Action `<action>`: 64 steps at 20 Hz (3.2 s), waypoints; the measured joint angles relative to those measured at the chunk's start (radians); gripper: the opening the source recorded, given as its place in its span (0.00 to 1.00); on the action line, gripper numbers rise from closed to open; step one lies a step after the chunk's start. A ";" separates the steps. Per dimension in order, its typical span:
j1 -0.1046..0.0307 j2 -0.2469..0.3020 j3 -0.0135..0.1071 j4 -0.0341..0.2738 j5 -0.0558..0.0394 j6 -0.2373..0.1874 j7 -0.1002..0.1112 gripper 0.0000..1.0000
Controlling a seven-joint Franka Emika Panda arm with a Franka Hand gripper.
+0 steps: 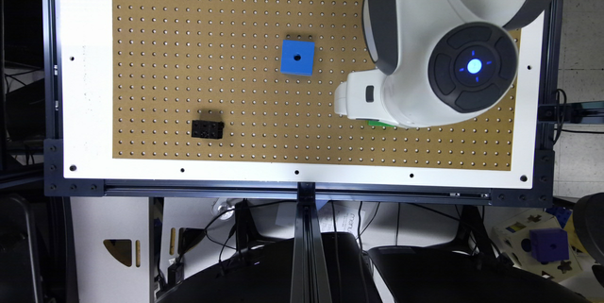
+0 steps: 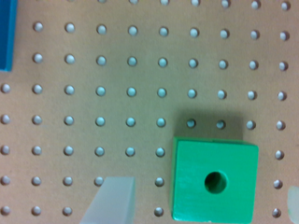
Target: Pick up green block.
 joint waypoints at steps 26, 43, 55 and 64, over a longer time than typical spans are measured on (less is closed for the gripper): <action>0.011 0.165 0.016 0.078 0.0000 0.071 0.004 1.00; 0.029 0.228 0.028 0.152 -0.0024 0.071 0.025 1.00; 0.029 0.227 0.025 0.152 -0.0023 0.065 0.024 0.00; 0.028 0.171 0.022 0.152 -0.0023 0.005 0.026 0.00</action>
